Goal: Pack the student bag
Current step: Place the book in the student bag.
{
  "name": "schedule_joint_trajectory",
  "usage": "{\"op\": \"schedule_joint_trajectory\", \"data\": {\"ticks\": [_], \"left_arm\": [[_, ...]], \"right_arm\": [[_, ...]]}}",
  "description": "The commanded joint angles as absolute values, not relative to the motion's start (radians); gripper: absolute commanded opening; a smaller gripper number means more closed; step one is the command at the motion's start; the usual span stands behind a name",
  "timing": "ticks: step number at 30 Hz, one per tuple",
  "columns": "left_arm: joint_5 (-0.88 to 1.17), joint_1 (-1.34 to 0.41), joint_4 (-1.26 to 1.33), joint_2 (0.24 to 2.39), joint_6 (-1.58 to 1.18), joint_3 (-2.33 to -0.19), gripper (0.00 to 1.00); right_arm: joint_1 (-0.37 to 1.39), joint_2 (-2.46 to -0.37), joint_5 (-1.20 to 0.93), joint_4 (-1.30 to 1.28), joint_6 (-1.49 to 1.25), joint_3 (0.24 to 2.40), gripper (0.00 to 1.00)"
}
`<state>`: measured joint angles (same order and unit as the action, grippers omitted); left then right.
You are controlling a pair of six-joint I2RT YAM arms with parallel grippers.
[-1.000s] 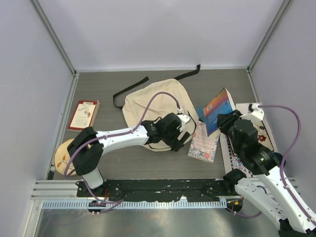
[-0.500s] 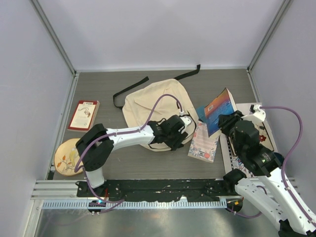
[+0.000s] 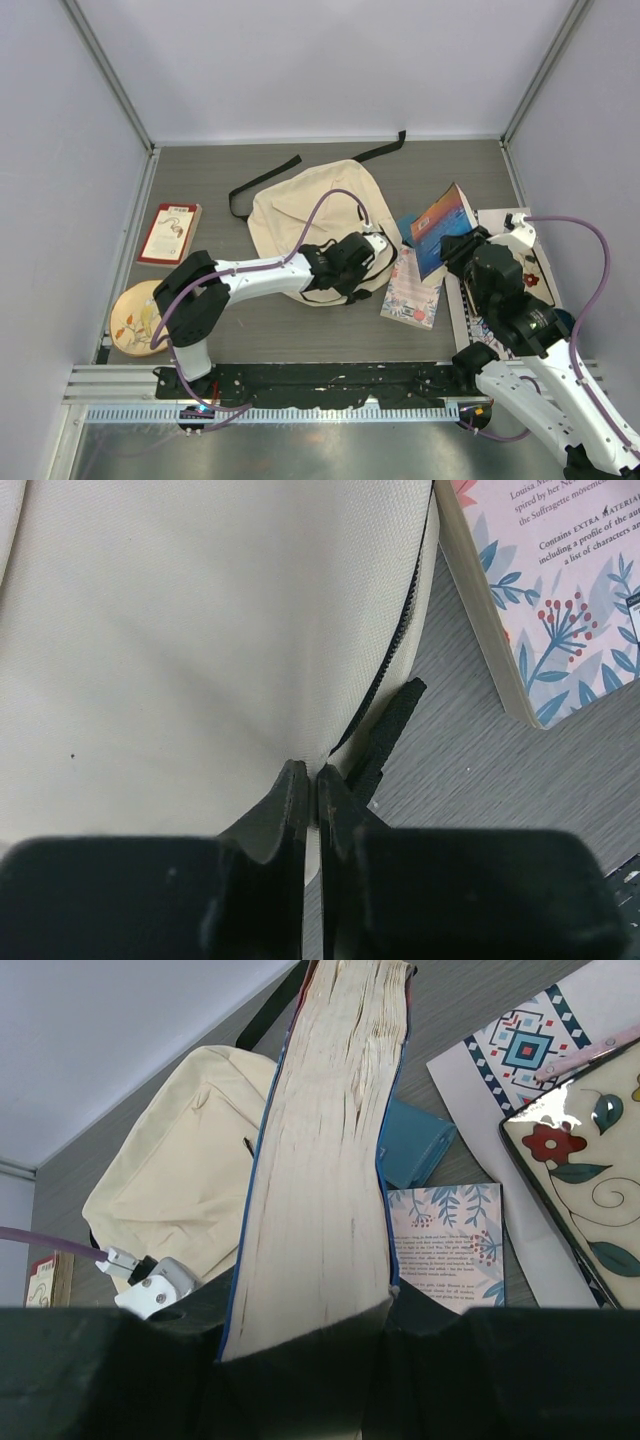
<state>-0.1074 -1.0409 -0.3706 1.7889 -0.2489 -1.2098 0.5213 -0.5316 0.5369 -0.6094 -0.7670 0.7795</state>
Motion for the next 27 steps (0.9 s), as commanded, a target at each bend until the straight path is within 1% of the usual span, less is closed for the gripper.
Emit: {"op": "schedule_joint_trajectory", "data": {"ticks": [1,2,4,5,12,17,27], "left_arm": [[-0.132,-1.046,-0.348,1.769,-0.242,-1.236,0.04],[-0.133,-1.046,-0.347,1.764,-0.242,-1.238,0.02],[-0.130,-1.046,-0.348,1.760,-0.242,-1.238,0.02],[-0.130,-1.046,-0.351,1.759,-0.241,-1.239,0.00],[-0.118,-1.045,-0.363,1.729,-0.247,-1.250,0.00],[-0.075,-1.045,-0.410,1.721,-0.238,-1.293,0.00],[-0.003,-1.014,-0.405,1.697,-0.248,-1.292,0.00]], "right_arm": [[0.523,-0.502,0.555,-0.431,-0.810,0.810,0.01],[0.525,-0.500,0.555,-0.430,-0.811,0.808,0.01],[0.523,-0.497,0.551,-0.434,-0.816,0.802,0.01],[0.525,-0.495,0.549,-0.434,-0.818,0.799,0.01],[0.523,-0.494,0.545,-0.449,-0.819,0.795,0.01],[0.523,-0.488,0.541,-0.453,-0.821,0.788,0.01],[0.523,-0.477,0.537,-0.466,-0.822,0.782,0.01]]}}
